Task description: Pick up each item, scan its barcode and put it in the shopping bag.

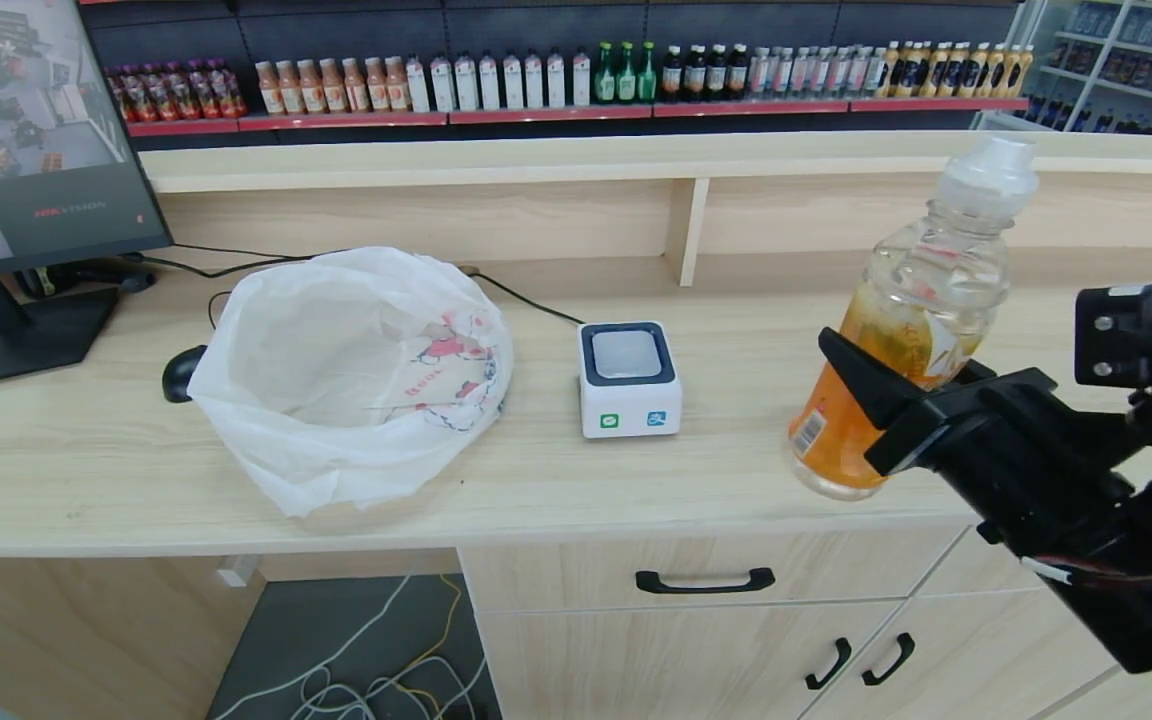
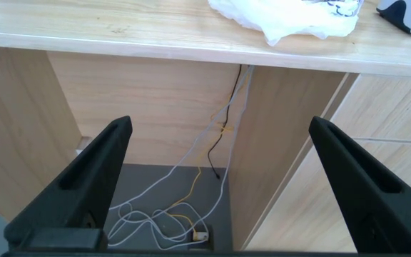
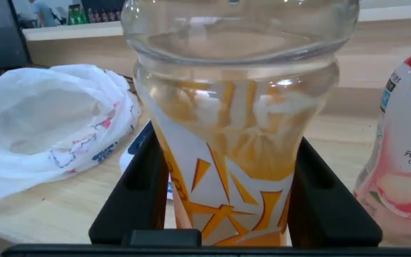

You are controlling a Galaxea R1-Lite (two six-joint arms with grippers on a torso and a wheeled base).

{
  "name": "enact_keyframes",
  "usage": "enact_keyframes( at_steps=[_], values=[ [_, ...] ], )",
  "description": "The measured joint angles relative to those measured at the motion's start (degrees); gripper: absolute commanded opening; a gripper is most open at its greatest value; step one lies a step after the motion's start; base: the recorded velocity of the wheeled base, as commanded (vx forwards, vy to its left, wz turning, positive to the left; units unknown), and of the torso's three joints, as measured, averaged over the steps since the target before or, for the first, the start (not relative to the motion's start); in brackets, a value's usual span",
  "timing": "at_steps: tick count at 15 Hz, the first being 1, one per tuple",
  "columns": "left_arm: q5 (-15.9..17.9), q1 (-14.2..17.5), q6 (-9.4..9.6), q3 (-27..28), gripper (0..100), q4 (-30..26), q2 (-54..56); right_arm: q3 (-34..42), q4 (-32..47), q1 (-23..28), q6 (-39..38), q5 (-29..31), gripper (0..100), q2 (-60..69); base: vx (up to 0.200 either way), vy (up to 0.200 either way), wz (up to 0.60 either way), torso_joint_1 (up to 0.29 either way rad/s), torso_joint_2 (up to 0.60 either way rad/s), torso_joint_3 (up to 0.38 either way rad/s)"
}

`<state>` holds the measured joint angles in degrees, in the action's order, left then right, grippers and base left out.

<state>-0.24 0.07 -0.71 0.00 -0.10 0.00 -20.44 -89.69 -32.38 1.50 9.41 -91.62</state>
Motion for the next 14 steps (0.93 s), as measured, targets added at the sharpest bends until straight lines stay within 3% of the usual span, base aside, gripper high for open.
enact_keyframes(
  at_steps=[3, 6, 14],
  values=[
    [0.00, -0.02, -0.02, 0.00, 100, 0.00, 0.00, 4.96, 0.00, -3.29, -0.60, -3.34, 0, 2.84, 0.000, 0.000, 0.00, 0.000, 0.00, 0.000],
    [0.00, -0.02, -0.11, 0.00, 100, 0.00, 0.00, 7.77, -0.22, -9.46, -8.58, -6.24, 0, 4.55, 0.000, 0.000, 0.00, 0.000, 0.00, 0.000],
    [0.00, 0.00, -0.18, 0.00, 100, 0.00, 0.00, 2.67, -0.28, -15.25, -26.38, -11.86, 0, 6.73, 0.000, 0.000, 0.00, 0.000, 0.00, 0.000]
  ],
)
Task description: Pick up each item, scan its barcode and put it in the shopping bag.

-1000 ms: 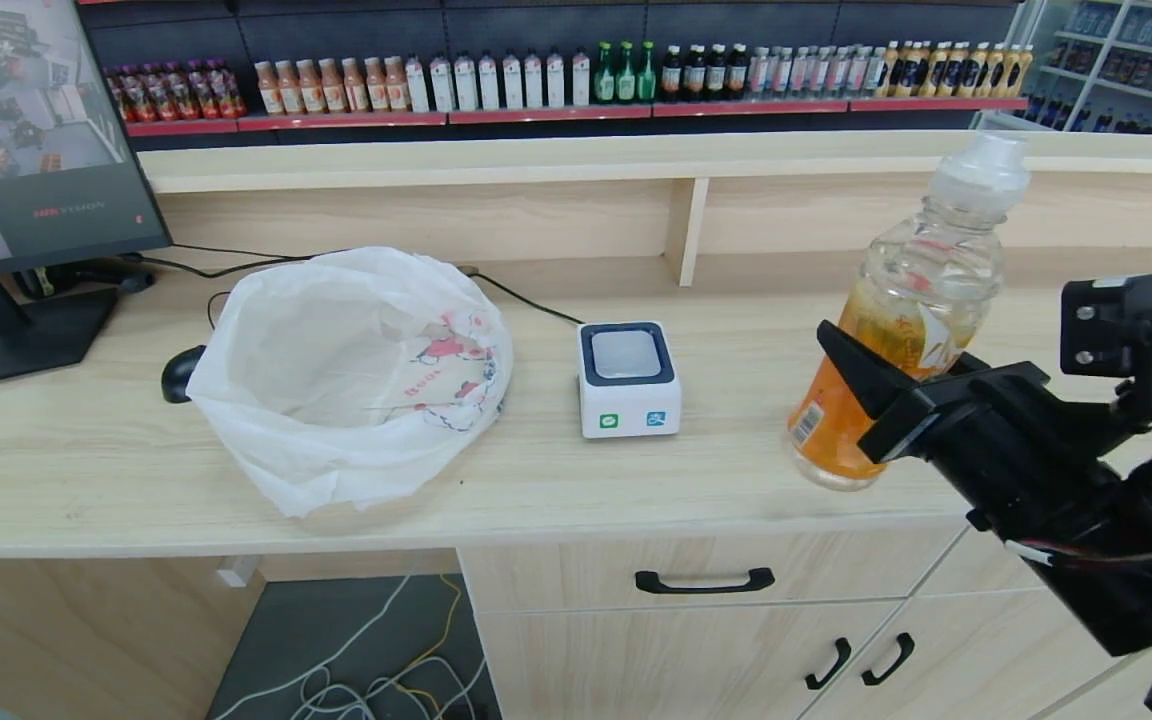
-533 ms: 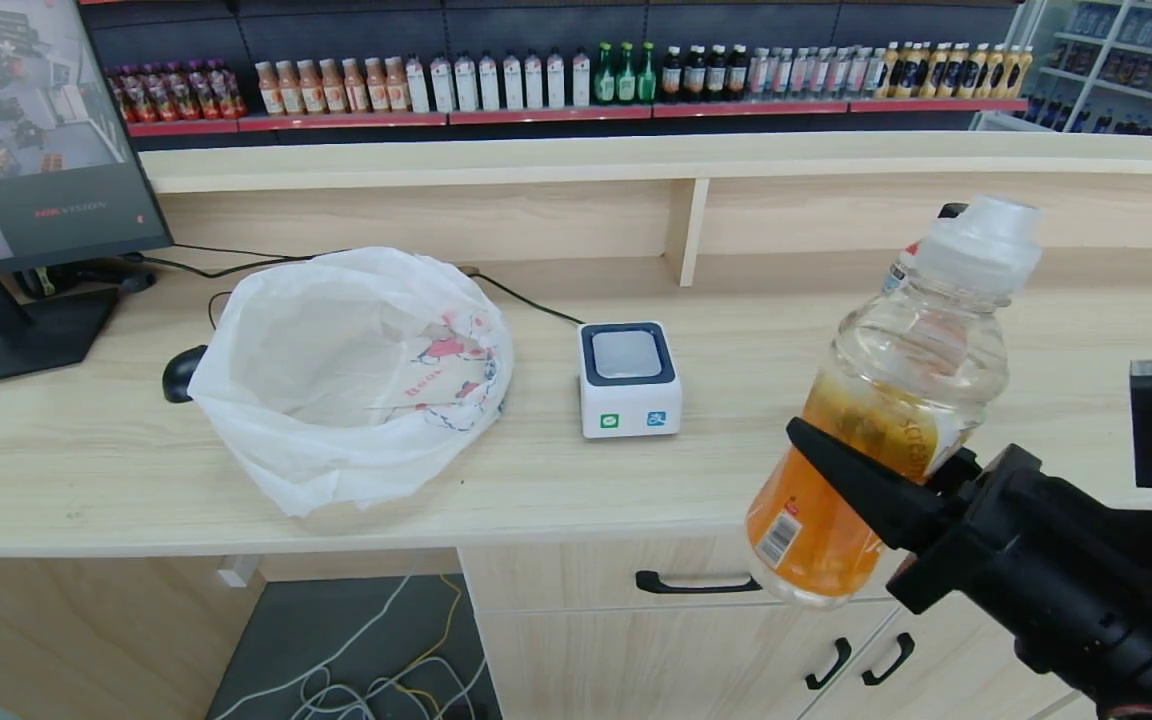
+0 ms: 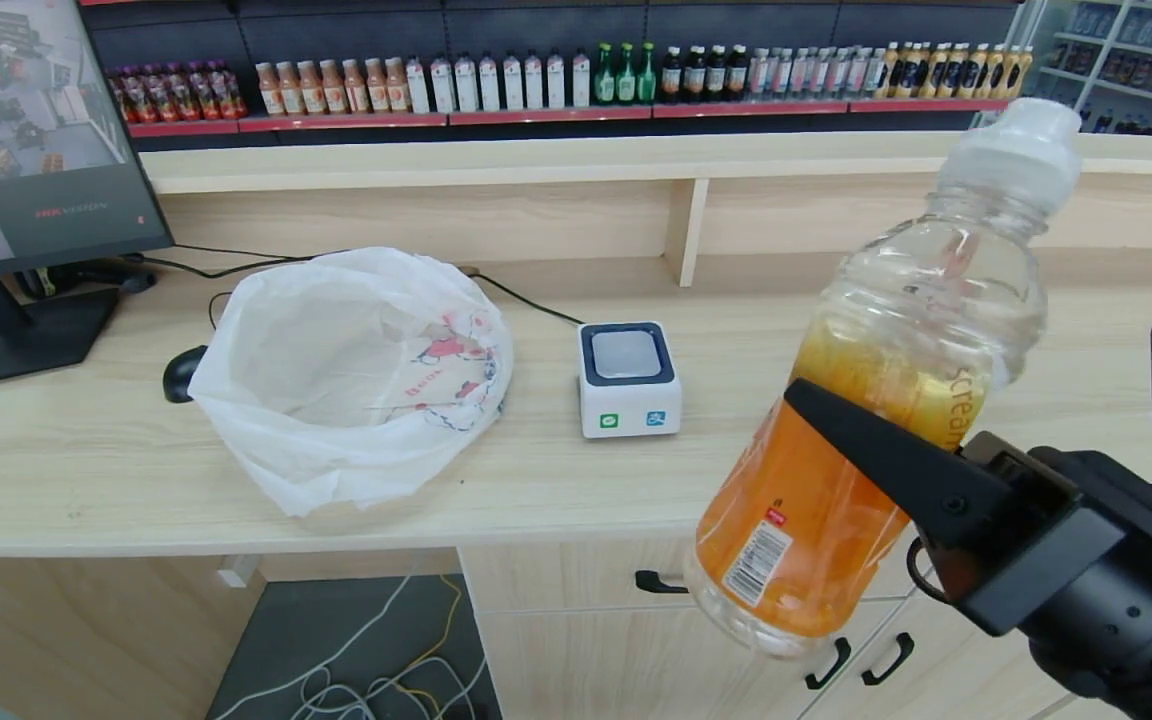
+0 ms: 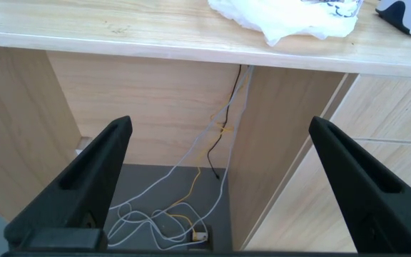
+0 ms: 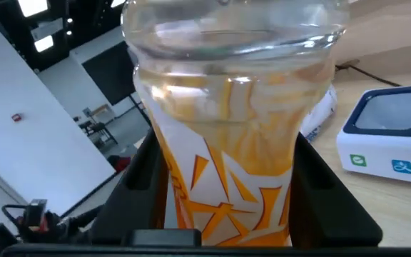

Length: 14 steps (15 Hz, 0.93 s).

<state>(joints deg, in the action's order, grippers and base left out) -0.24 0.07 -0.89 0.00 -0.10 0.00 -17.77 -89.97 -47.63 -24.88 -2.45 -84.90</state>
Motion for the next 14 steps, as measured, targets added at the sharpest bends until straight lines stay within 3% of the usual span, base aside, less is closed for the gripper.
enact_keyframes(
  at_steps=[4, 14],
  values=[
    [0.02, 0.00, -0.01, 0.00, 100, 0.00, 0.00, -3.01, -0.11, -1.23, -5.14, 0.00, 0, 0.44, 0.000, 0.000, 0.00, 0.000, 0.00, 0.000],
    [0.00, 0.00, 0.02, 0.02, 100, 0.00, 0.00, -6.62, 0.00, -3.58, -8.40, -1.16, 0, 0.48, 0.000, 0.000, 0.00, 0.000, 0.00, 0.000]
  ],
)
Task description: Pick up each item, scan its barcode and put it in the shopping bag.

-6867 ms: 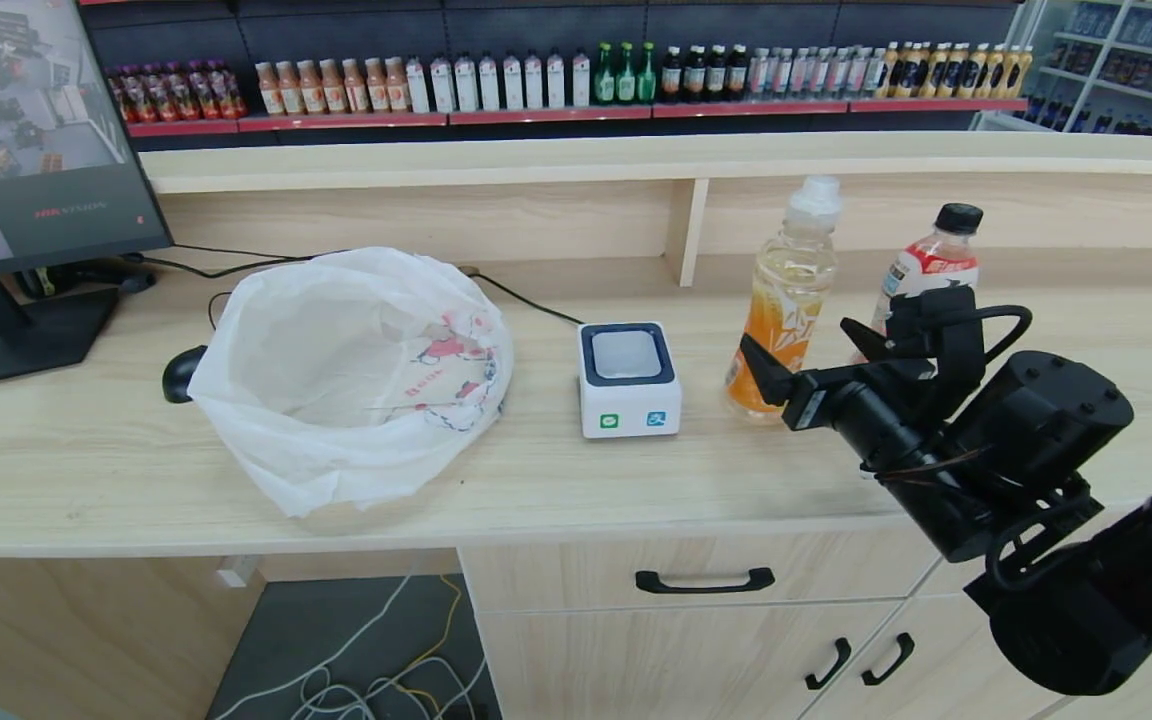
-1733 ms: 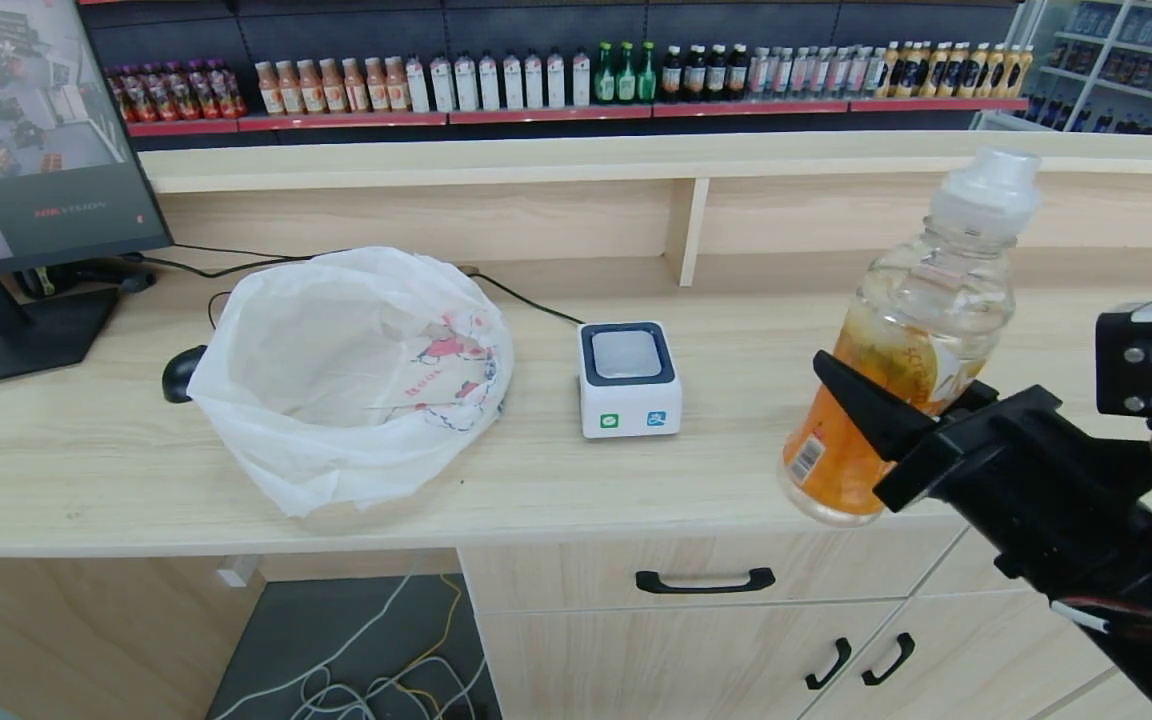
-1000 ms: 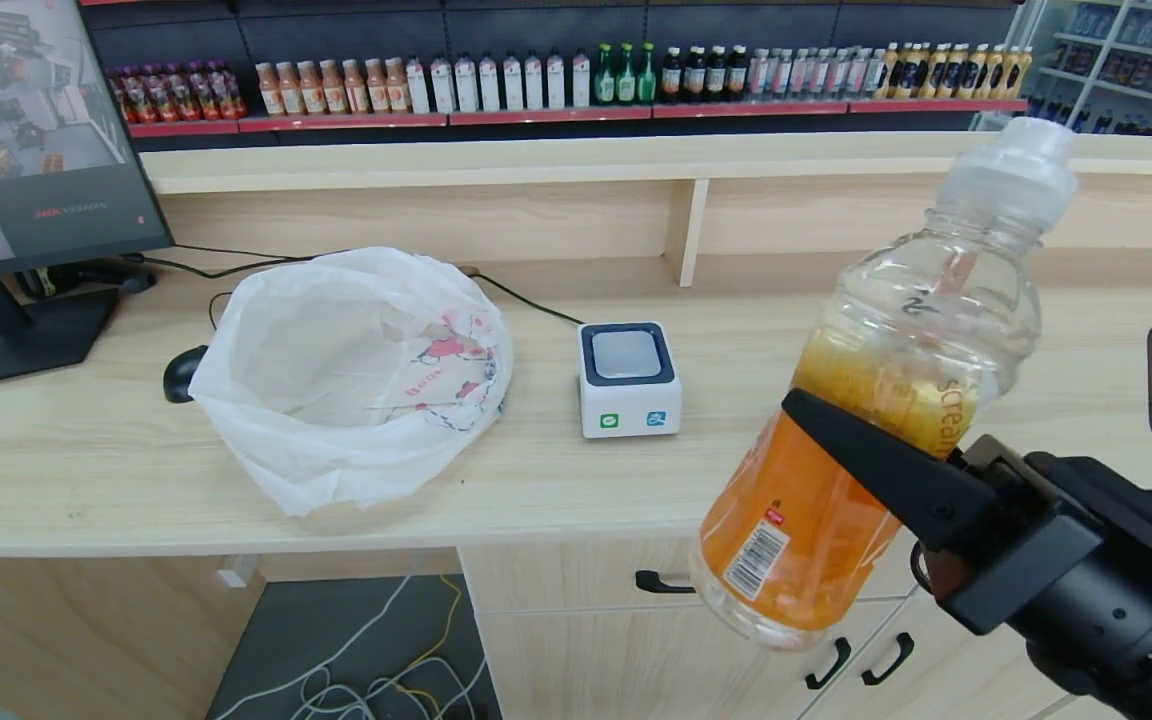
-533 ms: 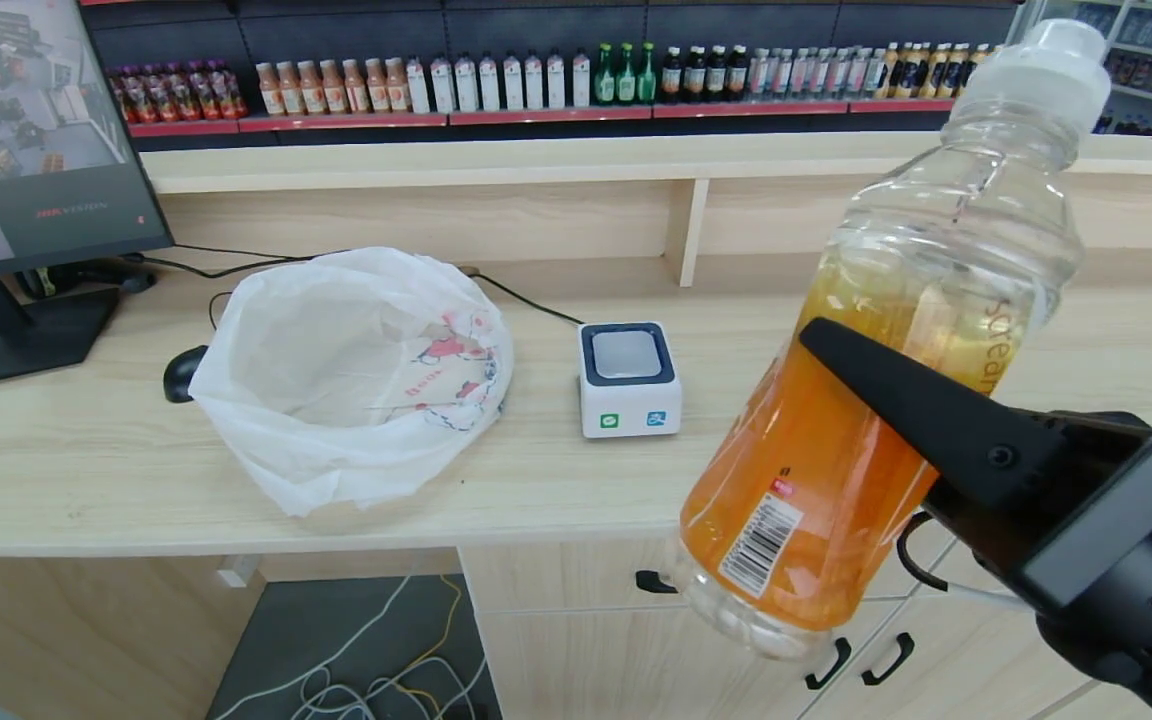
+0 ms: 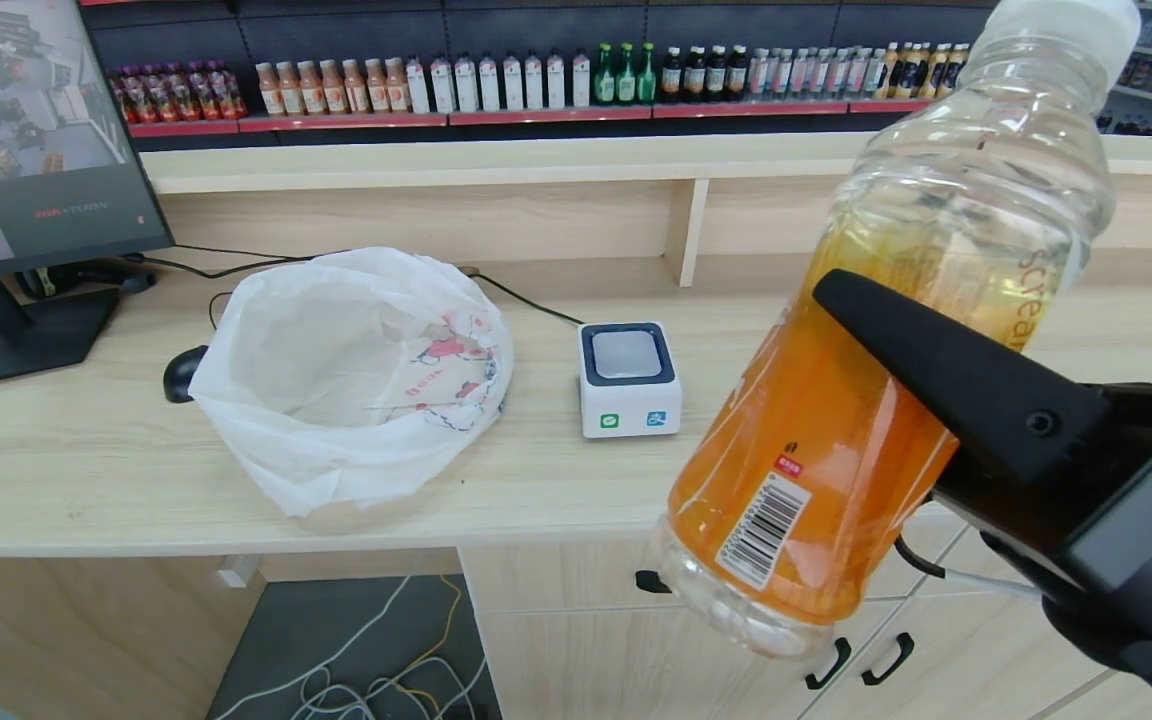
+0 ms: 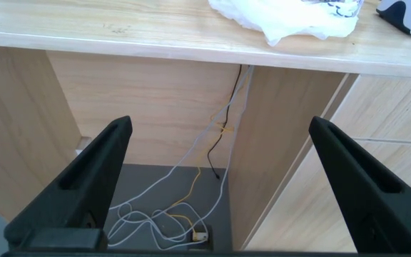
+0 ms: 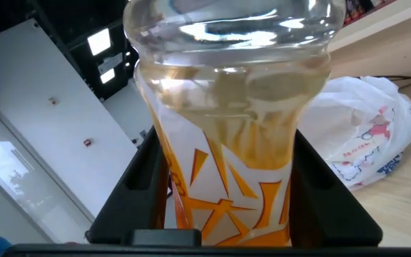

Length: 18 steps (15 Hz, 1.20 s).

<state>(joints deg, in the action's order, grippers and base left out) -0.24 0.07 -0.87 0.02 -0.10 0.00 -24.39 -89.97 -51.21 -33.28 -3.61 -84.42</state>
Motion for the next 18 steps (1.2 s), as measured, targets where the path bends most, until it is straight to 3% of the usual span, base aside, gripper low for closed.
enact_keyframes(
  at_steps=[10, 18],
  values=[
    [0.00, 0.00, 0.11, 0.02, 100, 0.00, 0.00, -0.18, 0.02, -0.09, 0.50, -0.57, 0, -0.06, 0.000, 0.000, 0.00, 0.000, 0.00, 0.000],
    [0.00, 0.00, 0.18, 0.02, 100, 0.00, 0.00, 1.72, 0.02, 1.08, 11.28, -1.37, 0, -0.89, 0.000, 0.000, 0.00, 0.000, 0.00, 0.000]
  ],
)
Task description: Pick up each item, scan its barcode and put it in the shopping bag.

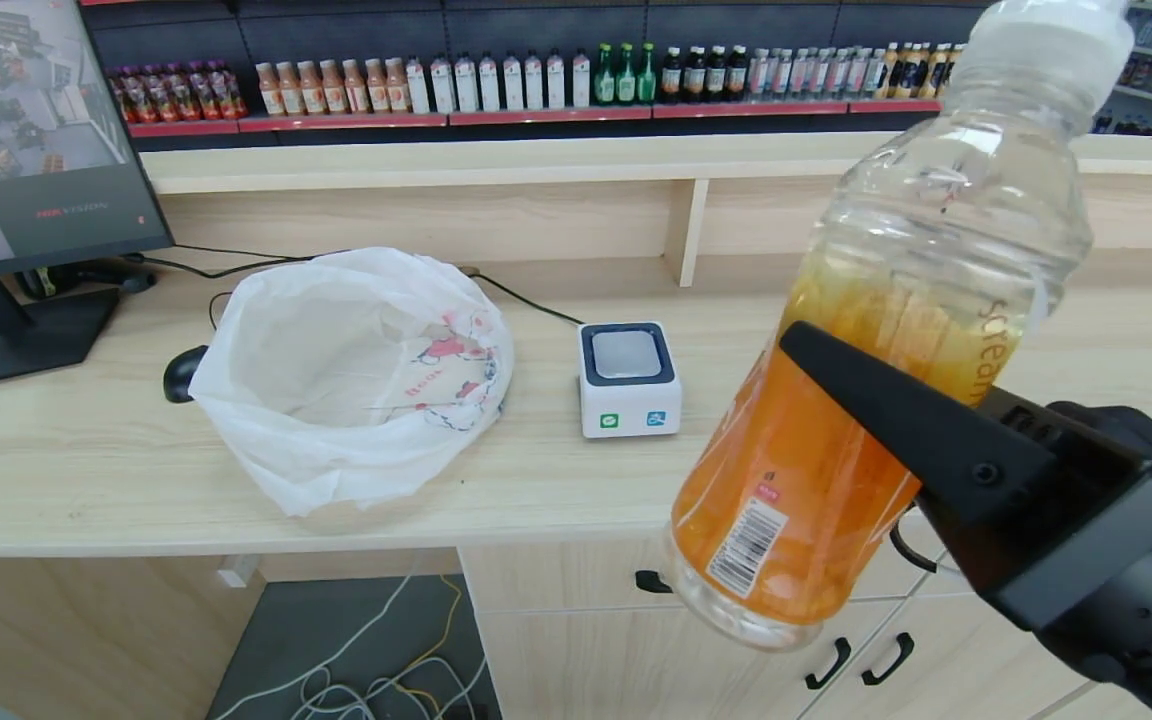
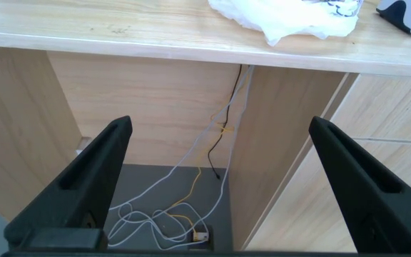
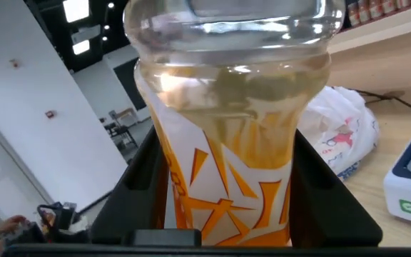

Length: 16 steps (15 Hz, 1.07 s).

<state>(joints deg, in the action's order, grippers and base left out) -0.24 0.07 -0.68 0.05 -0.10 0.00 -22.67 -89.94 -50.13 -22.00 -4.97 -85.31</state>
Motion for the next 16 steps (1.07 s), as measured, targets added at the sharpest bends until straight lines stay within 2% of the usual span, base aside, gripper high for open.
enact_keyframes(
  at_steps=[3, 7, 8, 9, 11, 16],
  values=[
    [0.00, -0.02, -0.02, 0.00, 100, 0.00, 0.00, 2.10, 1.87, 3.50, 6.74, 0.46, 0, -0.77, 0.000, 0.000, 0.00, 0.000, 0.00, 0.000],
    [0.02, 0.00, -0.07, 0.00, 100, 0.00, 0.00, 2.94, 3.83, 12.90, 22.08, 0.66, 0, -1.23, 0.000, 0.000, 0.00, 0.000, 0.00, 0.000],
    [0.00, 0.00, -0.07, 0.00, 100, 0.00, 0.00, 2.94, 3.80, 15.02, 24.41, 1.18, 0, -1.23, 0.000, 0.000, 0.00, 0.000, 0.00, 0.000],
    [0.02, 0.00, -0.05, 0.00, 100, 0.00, 0.00, 2.94, 3.84, 16.62, 26.23, 4.33, 0, -1.23, 0.000, 0.000, 0.00, 0.000, 0.00, 0.000],
    [0.02, 0.00, 0.00, 0.00, 100, 0.00, 0.00, 3.02, 3.84, 17.94, 27.83, 11.15, 0, -1.24, 0.000, 0.000, 0.00, 0.000, 0.00, 0.000],
    [0.00, 0.00, 0.00, -0.02, 100, 0.00, 0.00, 1.82, 3.23, 21.16, 27.97, 12.06, 0, -1.38, 0.000, 0.000, 0.00, 0.000, 0.00, 0.000]
  ],
)
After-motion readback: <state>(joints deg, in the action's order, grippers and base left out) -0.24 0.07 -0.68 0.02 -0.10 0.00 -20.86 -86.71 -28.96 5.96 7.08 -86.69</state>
